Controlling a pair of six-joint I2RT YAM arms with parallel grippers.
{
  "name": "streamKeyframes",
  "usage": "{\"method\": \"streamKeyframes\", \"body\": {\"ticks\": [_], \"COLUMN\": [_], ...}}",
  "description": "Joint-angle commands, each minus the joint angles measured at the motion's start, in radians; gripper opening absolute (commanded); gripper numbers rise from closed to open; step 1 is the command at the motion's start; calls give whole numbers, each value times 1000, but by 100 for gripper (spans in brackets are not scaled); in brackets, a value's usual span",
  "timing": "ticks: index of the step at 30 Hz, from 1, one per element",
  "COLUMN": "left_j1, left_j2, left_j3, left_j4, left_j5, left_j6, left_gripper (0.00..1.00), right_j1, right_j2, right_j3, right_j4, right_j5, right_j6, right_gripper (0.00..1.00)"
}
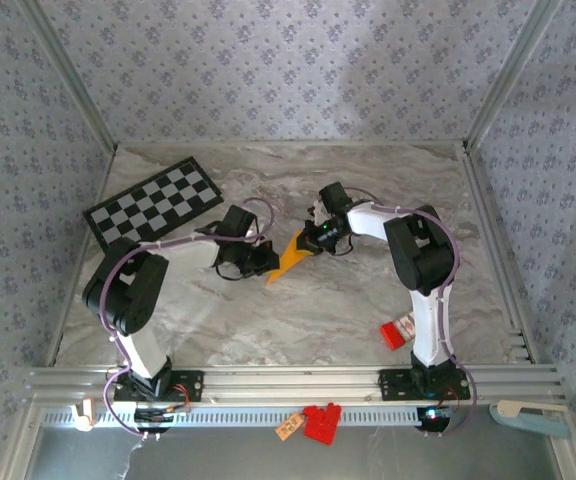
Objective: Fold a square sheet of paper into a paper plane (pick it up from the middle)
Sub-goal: Fold the wing for the fifth time at the center of the table.
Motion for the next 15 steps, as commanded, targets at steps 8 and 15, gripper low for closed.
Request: {"method": "streamKeyframes", "body": {"ticks": [8, 15], "left_j1": [5, -8], "left_j2": [128, 177], "left_j3": [109, 104], "left_j4": [-24, -75], "left_j5": [-4, -7], "left_j6": [-57, -71], "left_gripper": [0, 0], "right_j1": [-2, 9], "right_j2": [44, 11], "right_j3": [11, 70], "right_j4": [-66, -65], "right_j5": [100, 74], "right_j6": [-12, -8], "right_gripper": [2, 2]}}
